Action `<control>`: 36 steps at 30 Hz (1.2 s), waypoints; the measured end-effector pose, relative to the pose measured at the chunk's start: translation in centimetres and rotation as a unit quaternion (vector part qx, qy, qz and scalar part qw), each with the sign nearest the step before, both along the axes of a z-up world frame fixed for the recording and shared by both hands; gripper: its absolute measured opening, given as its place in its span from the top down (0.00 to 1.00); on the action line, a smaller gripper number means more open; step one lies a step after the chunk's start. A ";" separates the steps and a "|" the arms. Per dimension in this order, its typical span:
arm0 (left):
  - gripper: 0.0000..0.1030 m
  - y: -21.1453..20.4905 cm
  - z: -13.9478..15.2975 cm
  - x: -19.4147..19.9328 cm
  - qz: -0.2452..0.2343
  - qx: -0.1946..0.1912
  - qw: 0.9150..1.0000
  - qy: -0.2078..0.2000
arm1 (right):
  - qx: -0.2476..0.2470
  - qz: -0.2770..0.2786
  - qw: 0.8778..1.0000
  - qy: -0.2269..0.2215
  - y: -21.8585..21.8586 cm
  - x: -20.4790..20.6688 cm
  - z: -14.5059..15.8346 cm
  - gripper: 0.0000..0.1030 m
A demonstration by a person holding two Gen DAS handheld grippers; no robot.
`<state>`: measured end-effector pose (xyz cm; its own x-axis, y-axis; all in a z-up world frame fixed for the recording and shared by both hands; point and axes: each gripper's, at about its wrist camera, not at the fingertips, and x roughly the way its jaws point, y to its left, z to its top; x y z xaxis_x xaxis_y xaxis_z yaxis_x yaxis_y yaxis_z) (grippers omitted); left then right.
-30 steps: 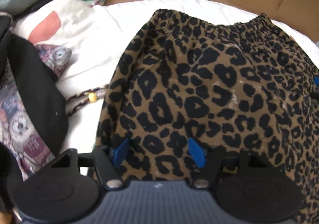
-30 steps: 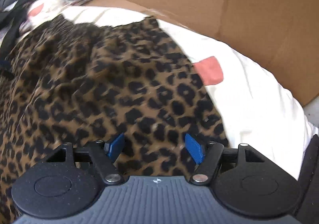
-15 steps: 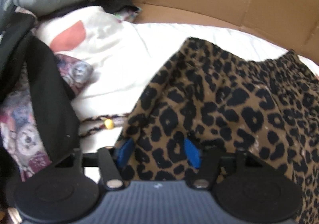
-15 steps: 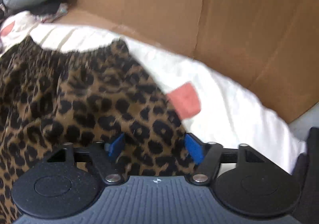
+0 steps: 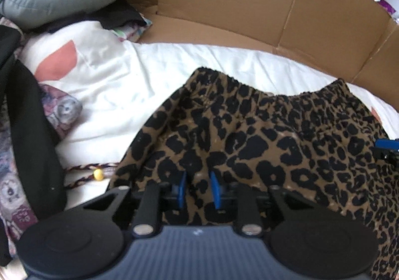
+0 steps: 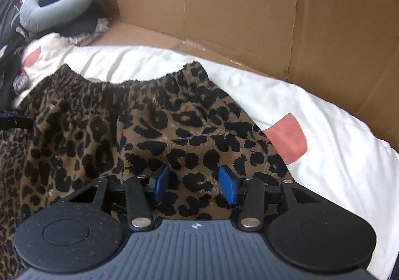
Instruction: Fold clothes
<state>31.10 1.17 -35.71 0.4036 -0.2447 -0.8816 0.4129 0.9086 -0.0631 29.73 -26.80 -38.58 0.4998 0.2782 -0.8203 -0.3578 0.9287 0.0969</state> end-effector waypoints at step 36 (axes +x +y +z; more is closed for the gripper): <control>0.76 -2.5 0.6 4.0 -0.007 -0.044 0.998 -0.048 | 0.011 0.001 0.999 -0.043 4.6 5.2 0.3 0.57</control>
